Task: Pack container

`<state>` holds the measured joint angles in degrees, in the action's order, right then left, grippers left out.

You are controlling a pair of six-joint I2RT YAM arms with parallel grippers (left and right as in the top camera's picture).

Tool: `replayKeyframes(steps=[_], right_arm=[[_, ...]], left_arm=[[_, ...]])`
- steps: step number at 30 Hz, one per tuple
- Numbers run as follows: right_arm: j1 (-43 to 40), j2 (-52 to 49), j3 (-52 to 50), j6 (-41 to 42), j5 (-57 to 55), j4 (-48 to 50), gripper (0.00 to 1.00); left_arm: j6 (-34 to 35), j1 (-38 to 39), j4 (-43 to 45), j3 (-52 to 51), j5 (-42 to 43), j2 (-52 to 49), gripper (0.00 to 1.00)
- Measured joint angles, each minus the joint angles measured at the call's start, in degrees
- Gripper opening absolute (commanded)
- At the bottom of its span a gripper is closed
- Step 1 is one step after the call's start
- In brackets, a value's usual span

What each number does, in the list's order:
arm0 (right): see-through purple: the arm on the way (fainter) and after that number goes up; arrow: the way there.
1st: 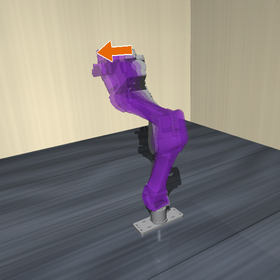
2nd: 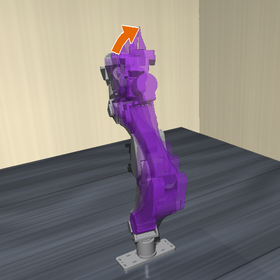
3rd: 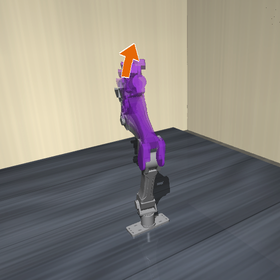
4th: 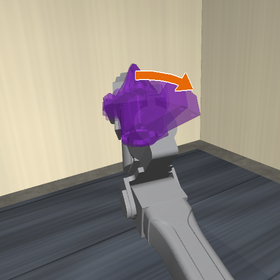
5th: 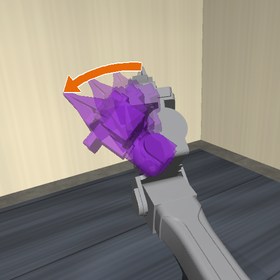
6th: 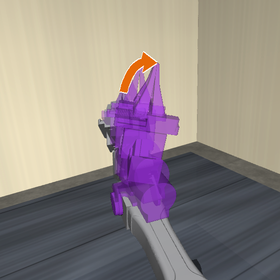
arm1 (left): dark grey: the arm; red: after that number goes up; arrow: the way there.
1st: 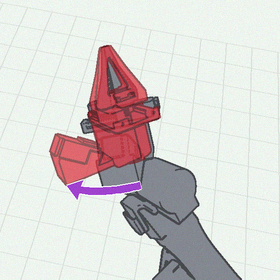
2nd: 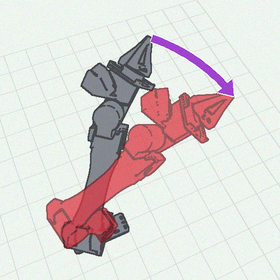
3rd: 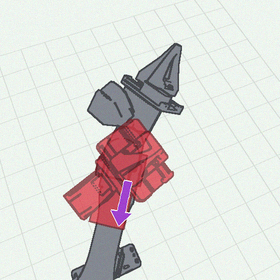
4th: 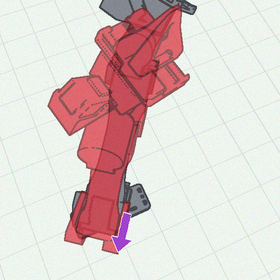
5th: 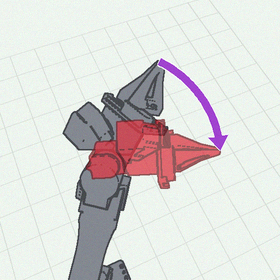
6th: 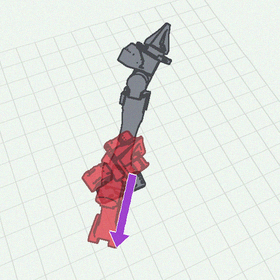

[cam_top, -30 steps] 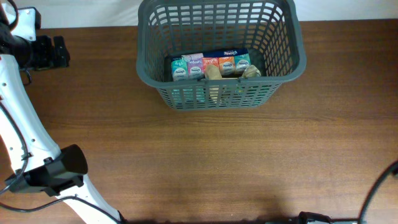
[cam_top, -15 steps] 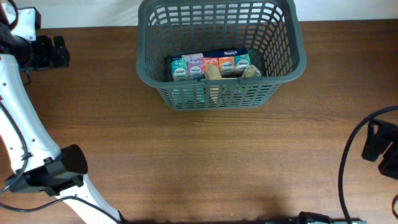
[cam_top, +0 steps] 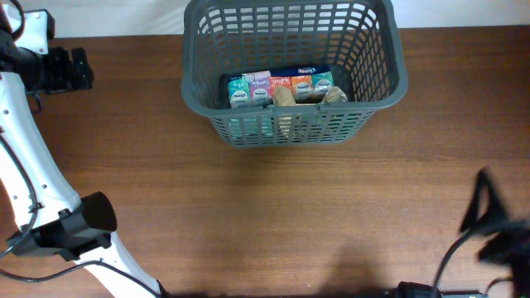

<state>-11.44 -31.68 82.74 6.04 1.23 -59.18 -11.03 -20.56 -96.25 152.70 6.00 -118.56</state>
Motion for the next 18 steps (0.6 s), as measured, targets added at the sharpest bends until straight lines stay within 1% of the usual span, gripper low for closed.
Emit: replayKeyframes(steps=[1, 2, 3, 4, 5, 6, 7, 9, 12, 14, 18], right_arm=[[0.0, 3.3, -4.3, 0.0, 1.3, 2.4, 0.99], [0.0, 8.5, -12.6, 0.0, 3.7, 11.0, 0.99], [0.0, 14.0, -22.1, 0.0, 6.5, 16.7, 0.99], [0.0, 17.8, -30.3, 0.0, 8.9, 18.1, 0.99], [0.0, 19.6, -35.4, 0.0, 10.3, 21.0, 0.99], [0.0, 21.5, -43.9, 0.0, 13.0, 27.1, 0.99], [0.0, 22.3, -47.4, 0.0, 14.1, 27.9, 0.99], [0.0, 24.9, -56.7, 0.0, 17.1, 33.1, 0.99], [0.0, 29.5, -66.0, 0.0, 19.6, 34.3, 0.99], [0.0, 30.6, -68.7, 0.0, 20.5, 35.3, 0.99], [0.3, 30.8, -70.4, 0.0, 20.1, 35.5, 0.99]], left_arm=[[0.0, 0.0, -0.1, 0.0, 0.0, 0.0, 0.99], [0.0, 0.0, 0.0, 0.0, 0.0, 0.0, 0.99], [0.0, 0.0, -0.1, 0.0, 0.0, 0.0, 0.99], [0.0, 0.0, 0.0, 0.0, 0.0, -0.1, 0.99], [0.2, 0.0, -0.1, 0.0, 0.1, 0.0, 0.99], [0.2, 0.0, 0.0, 0.0, 0.1, 0.0, 0.99], [0.2, 0.0, 0.0, 0.0, 0.0, 0.0, 0.99], [0.2, 0.0, -0.1, -0.1, 0.1, -0.1, 0.99], [0.2, 0.0, 0.0, -0.1, 0.0, -0.1, 0.99], [0.2, 0.0, 0.0, -0.1, 0.1, -0.1, 0.99], [0.2, 0.0, 0.0, -0.1, 0.1, -0.1, 0.99]])
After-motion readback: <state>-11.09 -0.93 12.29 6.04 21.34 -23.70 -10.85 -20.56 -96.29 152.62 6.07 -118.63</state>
